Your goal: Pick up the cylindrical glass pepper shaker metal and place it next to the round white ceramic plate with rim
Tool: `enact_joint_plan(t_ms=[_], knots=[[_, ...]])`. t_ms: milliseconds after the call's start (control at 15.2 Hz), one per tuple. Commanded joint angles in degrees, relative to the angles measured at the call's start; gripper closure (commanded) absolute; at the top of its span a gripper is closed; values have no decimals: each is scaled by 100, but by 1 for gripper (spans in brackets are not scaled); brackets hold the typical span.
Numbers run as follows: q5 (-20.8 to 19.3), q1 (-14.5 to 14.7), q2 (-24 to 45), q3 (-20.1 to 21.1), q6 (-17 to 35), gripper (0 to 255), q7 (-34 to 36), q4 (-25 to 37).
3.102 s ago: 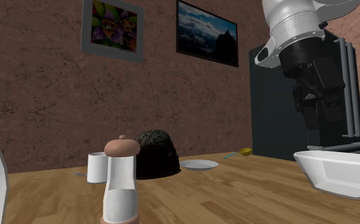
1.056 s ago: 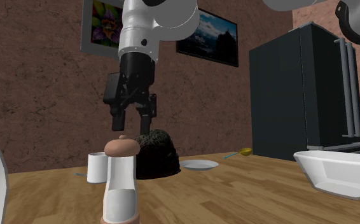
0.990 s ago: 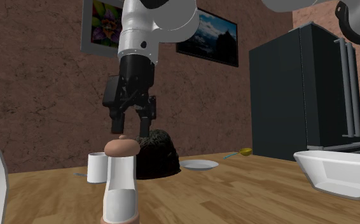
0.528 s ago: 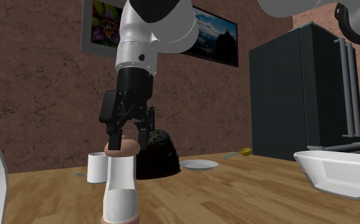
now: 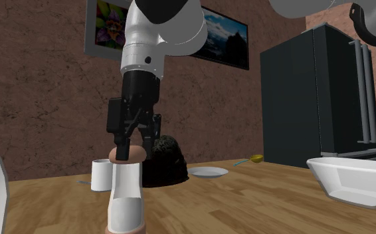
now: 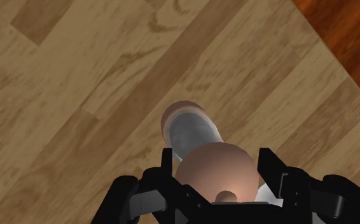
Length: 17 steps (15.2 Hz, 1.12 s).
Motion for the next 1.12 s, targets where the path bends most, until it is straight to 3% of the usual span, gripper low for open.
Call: enact_joint_plan(t_ms=[0,396,1056], knots=[[-1,0,2,0,-1,255,0,-1],[0,0,1,0,2,255,0,-4],[-20,5,80,3,-796,255,84,877]])
